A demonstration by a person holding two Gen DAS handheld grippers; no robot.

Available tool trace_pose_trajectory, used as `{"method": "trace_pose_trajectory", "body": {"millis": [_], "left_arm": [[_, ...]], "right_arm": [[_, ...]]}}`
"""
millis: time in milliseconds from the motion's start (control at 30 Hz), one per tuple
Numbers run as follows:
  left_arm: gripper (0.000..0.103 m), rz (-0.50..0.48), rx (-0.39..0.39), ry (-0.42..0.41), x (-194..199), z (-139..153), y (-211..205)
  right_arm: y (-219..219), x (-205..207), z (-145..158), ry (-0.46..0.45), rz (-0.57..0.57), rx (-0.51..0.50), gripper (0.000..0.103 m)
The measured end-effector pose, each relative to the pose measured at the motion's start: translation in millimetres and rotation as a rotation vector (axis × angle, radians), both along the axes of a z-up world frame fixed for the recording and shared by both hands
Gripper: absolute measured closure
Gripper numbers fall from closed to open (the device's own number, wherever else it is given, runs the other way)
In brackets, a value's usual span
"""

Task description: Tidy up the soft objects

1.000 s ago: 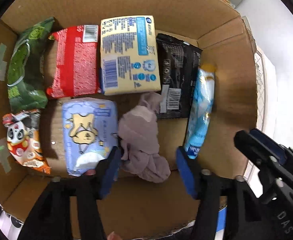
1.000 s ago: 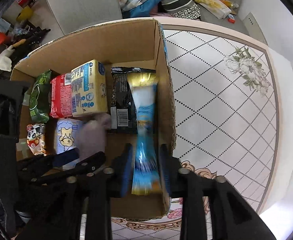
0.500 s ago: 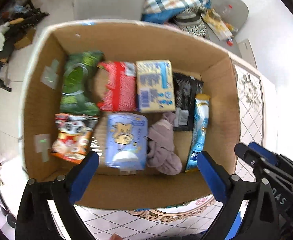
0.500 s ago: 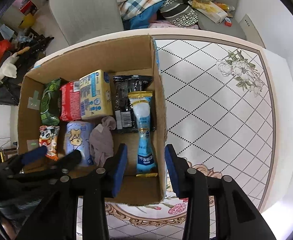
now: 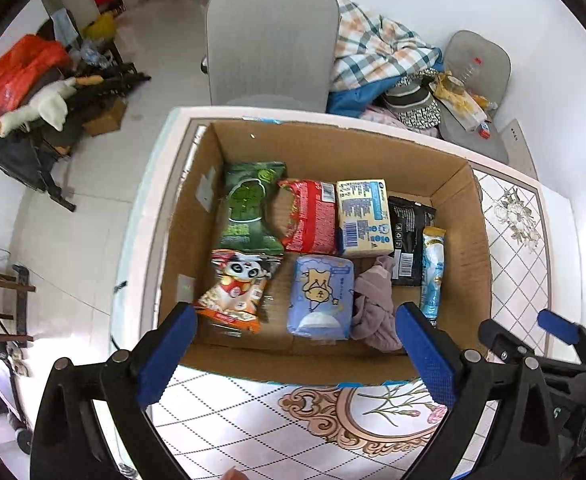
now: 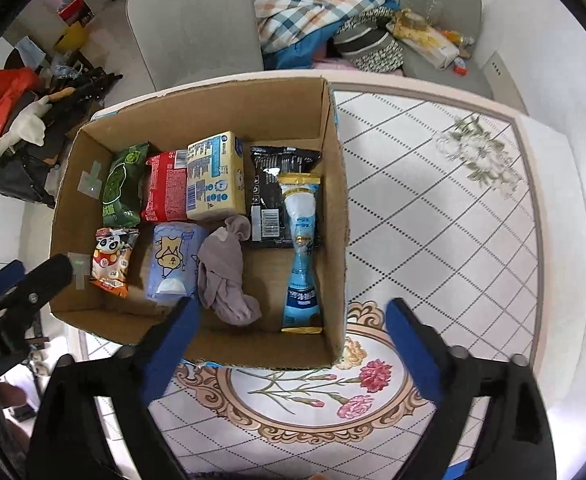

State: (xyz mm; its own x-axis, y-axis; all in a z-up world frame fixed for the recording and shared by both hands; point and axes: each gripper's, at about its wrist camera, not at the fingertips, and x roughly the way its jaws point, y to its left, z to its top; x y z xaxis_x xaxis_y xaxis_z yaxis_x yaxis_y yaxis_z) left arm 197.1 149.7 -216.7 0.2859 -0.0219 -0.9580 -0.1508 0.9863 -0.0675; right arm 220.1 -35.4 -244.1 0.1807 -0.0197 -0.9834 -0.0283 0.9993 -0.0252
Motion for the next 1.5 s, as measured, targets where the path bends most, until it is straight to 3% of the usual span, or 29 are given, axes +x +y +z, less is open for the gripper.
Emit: {"method": "trace_pose_trajectory", "body": {"millis": [100,433,833,1067,1333,1500], "left_arm": [[0.001,-0.001,0.007,-0.012,-6.3,6.4,-1.9],[0.001,-0.023,0.018,-0.057,-22.8,46.4,-12.1],[0.001,-0.043,0.032,-0.189,-69.3,135.2,-25.8],[0.001,-0.054,0.017,-0.235,-93.8,172.4,-29.3],[0.001,-0.053,0.023,-0.3,-117.3,207.5,-32.9],[0.001,-0.056,0.039,-0.304,-123.0,210.2,-35.3]], "right_arm": [[-0.5,-3.5,5.3,-0.018,-0.002,-0.012,0.0],[-8.5,-22.6,36.3,-0.066,-0.016,0.017,0.0],[-20.8,-85.7,144.6,-0.245,-0.014,0.051,0.0],[-21.0,-121.6,199.8,-0.328,0.012,0.04,0.0],[-28.8,-145.3,234.0,-0.376,0.005,0.049,0.0],[-39.4,-151.2,246.3,-0.391,-0.019,0.049,0.0]]}}
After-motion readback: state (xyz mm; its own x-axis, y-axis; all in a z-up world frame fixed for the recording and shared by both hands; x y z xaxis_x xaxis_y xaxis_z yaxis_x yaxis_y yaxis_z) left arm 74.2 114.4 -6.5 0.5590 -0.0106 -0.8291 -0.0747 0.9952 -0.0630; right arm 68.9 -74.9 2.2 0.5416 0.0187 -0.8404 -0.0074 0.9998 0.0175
